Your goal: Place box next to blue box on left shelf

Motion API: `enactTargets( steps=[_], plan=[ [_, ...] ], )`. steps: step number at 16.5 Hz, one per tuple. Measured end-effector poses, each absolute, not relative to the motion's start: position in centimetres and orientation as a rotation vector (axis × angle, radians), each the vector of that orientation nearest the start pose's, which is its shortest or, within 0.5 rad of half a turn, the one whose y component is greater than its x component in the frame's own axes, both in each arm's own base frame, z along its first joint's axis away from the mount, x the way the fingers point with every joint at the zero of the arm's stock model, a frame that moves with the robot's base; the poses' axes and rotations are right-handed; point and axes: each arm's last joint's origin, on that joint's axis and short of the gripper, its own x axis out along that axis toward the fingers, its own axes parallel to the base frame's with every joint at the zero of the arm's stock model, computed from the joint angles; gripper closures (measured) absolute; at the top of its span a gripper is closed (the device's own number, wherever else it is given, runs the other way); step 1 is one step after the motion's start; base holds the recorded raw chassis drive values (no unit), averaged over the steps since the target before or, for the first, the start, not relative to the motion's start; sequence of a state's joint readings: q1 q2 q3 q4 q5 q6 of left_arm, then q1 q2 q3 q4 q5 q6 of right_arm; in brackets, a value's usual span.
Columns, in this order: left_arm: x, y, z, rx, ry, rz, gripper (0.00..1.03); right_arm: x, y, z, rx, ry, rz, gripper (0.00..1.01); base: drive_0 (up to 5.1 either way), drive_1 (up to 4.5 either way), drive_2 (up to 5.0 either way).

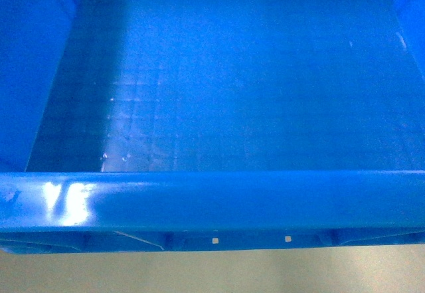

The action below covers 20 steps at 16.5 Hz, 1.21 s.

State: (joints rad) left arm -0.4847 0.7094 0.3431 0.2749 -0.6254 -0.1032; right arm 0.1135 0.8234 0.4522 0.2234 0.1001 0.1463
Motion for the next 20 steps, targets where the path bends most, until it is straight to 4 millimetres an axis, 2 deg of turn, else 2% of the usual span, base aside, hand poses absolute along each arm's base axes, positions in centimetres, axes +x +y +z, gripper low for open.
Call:
enactTargets(
  steps=[20],
  plan=[
    [15.01,-5.99,23.52,-0.055,0.072,0.145,0.93,18.53,1.81,25.0,0.13,0.147,0.001,0.86,-5.0,2.45,2.4]
  ],
)
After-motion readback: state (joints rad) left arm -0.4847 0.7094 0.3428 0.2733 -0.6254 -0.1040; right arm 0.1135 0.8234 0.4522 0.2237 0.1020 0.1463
